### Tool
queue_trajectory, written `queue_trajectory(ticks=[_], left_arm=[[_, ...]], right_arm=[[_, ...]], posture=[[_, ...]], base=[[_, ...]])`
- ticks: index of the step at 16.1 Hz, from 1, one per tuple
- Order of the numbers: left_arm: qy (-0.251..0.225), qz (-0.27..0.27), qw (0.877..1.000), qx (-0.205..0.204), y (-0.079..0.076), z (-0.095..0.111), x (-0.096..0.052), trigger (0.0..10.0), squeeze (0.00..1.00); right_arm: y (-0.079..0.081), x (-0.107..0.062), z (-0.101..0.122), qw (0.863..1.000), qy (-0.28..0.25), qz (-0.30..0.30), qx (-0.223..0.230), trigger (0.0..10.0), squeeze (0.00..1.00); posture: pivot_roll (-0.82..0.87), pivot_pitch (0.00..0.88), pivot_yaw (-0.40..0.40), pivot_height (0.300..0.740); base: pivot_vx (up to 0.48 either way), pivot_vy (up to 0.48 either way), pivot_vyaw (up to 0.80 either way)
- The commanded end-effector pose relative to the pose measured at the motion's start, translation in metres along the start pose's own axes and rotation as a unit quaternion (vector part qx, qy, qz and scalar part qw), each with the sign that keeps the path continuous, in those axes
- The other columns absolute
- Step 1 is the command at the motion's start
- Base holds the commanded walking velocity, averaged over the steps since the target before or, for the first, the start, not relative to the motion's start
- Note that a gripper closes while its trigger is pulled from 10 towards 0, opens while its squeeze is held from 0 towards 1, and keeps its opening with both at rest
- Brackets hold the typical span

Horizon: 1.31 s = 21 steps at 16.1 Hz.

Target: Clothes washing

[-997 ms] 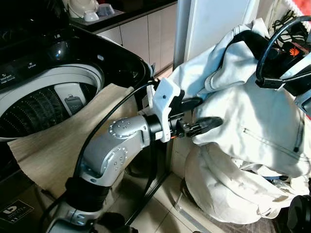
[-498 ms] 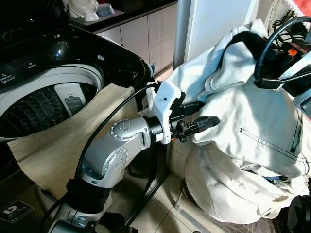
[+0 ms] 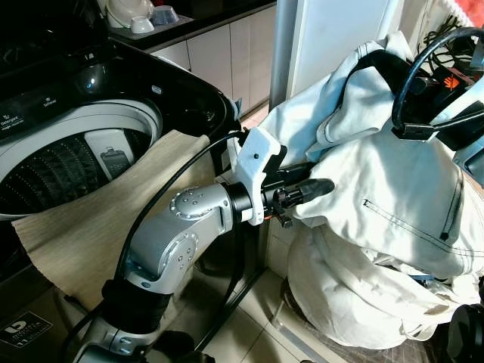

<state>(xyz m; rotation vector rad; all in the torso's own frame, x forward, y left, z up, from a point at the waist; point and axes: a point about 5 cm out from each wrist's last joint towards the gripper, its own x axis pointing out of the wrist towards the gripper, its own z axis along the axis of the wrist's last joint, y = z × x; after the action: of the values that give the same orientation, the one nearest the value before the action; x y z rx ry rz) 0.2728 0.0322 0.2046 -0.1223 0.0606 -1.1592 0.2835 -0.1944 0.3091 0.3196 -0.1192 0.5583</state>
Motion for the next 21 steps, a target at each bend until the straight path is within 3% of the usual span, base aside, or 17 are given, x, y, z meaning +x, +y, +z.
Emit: queue_trajectory(ticks=[1,2,3,4,7,8,9,10,11,12,13,14,16,17,18,19,21], left_arm=[[-0.007,0.02,1.0,-0.001,0.006,0.002,-0.003,0.0,0.0],[-0.016,0.027,0.999,-0.003,0.008,0.004,-0.004,0.0,0.0],[-0.023,0.033,0.999,-0.004,0.01,0.007,-0.004,0.0,0.0],[-0.03,0.04,0.999,-0.002,0.012,0.01,-0.005,0.0,0.0],[-0.078,0.112,0.991,0.008,0.04,0.037,-0.019,0.0,0.0],[-0.109,0.144,0.983,0.022,0.055,0.058,-0.028,0.0,0.0],[-0.14,0.188,0.971,0.053,0.072,0.085,-0.043,0.0,0.0],[-0.177,0.254,0.945,0.104,0.09,0.119,-0.063,0.0,0.0],[-0.22,0.347,0.897,0.166,0.107,0.159,-0.091,0.0,0.0],[-0.235,0.397,0.864,0.201,0.113,0.178,-0.107,0.0,0.0],[-0.266,0.486,0.785,0.277,0.118,0.213,-0.141,0.0,0.0],[-0.293,0.531,0.719,0.34,0.112,0.24,-0.165,0.0,0.0],[-0.319,0.565,0.639,0.412,0.098,0.267,-0.188,0.0,0.0],[-0.321,0.583,0.588,0.459,0.092,0.279,-0.198,0.0,0.0],[-0.308,0.6,0.56,0.482,0.094,0.281,-0.202,0.0,0.0],[-0.297,0.608,0.551,0.489,0.098,0.28,-0.203,0.0,0.0],[-0.165,0.596,0.678,0.398,0.15,0.232,-0.183,0.0,0.0]], right_arm=[[0.008,-0.002,0.006,1.0,-0.014,0.018,-0.015,0.0,0.0],[0.01,-0.002,0.007,0.999,-0.015,0.031,-0.013,0.0,0.0],[0.011,-0.002,0.006,0.999,-0.01,0.033,-0.01,7.5,1.0],[0.014,-0.001,0.005,0.998,-0.01,0.058,0.016,10.0,1.0],[0.024,-0.006,0.007,0.996,-0.009,0.088,-0.018,10.0,1.0],[0.027,-0.008,0.009,0.995,-0.015,0.098,-0.026,10.0,1.0],[0.033,-0.012,0.012,0.992,-0.023,0.122,-0.035,10.0,0.0],[0.038,-0.014,0.013,0.989,-0.029,0.137,-0.05,10.0,0.0],[0.04,-0.016,0.013,0.988,-0.031,0.142,-0.058,10.0,0.0],[0.04,-0.017,0.012,0.988,-0.031,0.141,-0.058,10.0,0.0],[0.038,-0.017,0.01,0.989,-0.027,0.131,-0.061,10.0,0.0],[0.033,-0.017,0.008,0.991,-0.022,0.116,-0.066,10.0,0.0],[0.031,-0.017,0.006,0.991,-0.019,0.11,-0.069,10.0,0.0],[0.031,-0.017,0.004,0.991,-0.014,0.111,-0.074,10.0,0.0],[0.031,-0.016,0.002,0.99,-0.008,0.113,-0.082,10.0,0.0],[0.031,-0.016,0.001,0.99,-0.007,0.113,-0.084,10.0,0.0],[0.032,-0.016,-0.004,0.989,0.003,0.111,-0.093,10.0,0.0]], posture=[[-0.17,0.0,0.051,0.74],[-0.17,0.0,0.049,0.74],[-0.17,0.0,0.049,0.74],[-0.17,0.0,0.049,0.74],[-0.17,0.0,0.053,0.74],[-0.16,0.0,0.055,0.74],[-0.16,0.0,0.056,0.74],[-0.17,0.0,0.058,0.74],[-0.16,0.0,0.061,0.74],[-0.16,0.0,0.061,0.74],[-0.16,0.0,0.063,0.74],[-0.16,0.0,0.063,0.74],[-0.15,0.0,0.059,0.74],[-0.15,0.0,0.058,0.74],[-0.15,0.0,0.058,0.74],[-0.15,0.0,0.058,0.74],[-0.16,0.0,0.062,0.74]], base=[[0.0,0.0,0.0],[0.0,0.0,0.0],[0.0,0.0,0.0],[0.0,0.0,0.0],[0.0,0.0,0.0],[0.0,0.0,0.0],[0.0,0.0,0.0],[0.0,0.0,0.0],[0.0,0.0,0.0],[0.0,0.0,0.0],[0.0,0.0,0.0],[0.0,0.0,0.0],[0.0,0.0,0.0],[0.0,0.0,0.0],[0.0,0.0,0.0],[0.0,0.0,0.0],[0.0,0.0,0.0]])
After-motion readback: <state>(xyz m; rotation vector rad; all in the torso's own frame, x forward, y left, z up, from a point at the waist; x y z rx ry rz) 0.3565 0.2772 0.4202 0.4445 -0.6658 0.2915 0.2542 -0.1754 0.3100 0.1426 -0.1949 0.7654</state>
